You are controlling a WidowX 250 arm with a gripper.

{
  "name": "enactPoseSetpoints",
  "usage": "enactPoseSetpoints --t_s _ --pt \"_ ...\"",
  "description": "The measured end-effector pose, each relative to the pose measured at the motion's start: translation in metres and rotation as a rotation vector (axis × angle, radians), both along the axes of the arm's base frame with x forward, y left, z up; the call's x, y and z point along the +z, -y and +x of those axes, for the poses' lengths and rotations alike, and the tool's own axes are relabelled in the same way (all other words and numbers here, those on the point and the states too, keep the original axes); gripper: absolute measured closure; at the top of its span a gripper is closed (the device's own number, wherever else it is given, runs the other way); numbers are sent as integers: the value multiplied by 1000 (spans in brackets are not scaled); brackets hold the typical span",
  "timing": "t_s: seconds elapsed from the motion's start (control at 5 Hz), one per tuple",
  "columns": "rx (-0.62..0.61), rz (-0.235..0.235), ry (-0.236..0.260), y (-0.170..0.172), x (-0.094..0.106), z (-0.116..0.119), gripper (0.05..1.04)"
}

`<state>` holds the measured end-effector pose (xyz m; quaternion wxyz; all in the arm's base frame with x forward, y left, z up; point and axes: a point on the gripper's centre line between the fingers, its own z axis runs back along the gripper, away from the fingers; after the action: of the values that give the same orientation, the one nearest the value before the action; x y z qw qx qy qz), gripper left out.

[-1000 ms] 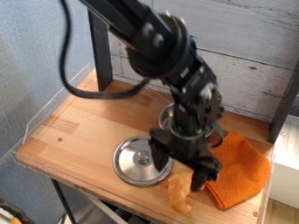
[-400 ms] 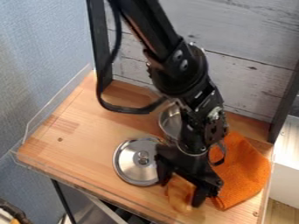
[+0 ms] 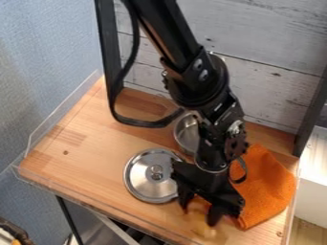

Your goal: Moved the croissant to the upper left of the table

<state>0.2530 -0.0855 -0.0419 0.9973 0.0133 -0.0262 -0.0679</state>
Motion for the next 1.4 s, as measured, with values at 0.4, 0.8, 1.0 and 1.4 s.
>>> enactPoseSetpoints --t_s 0.4,0.8,1.0,1.4 --pt "25 23 4 -8 1 -6 424" --pt "131 27 91 -36 37 -12 424" --pt "202 24 160 -56 63 -7 424" --pt "370 17 211 -127 85 22 424"
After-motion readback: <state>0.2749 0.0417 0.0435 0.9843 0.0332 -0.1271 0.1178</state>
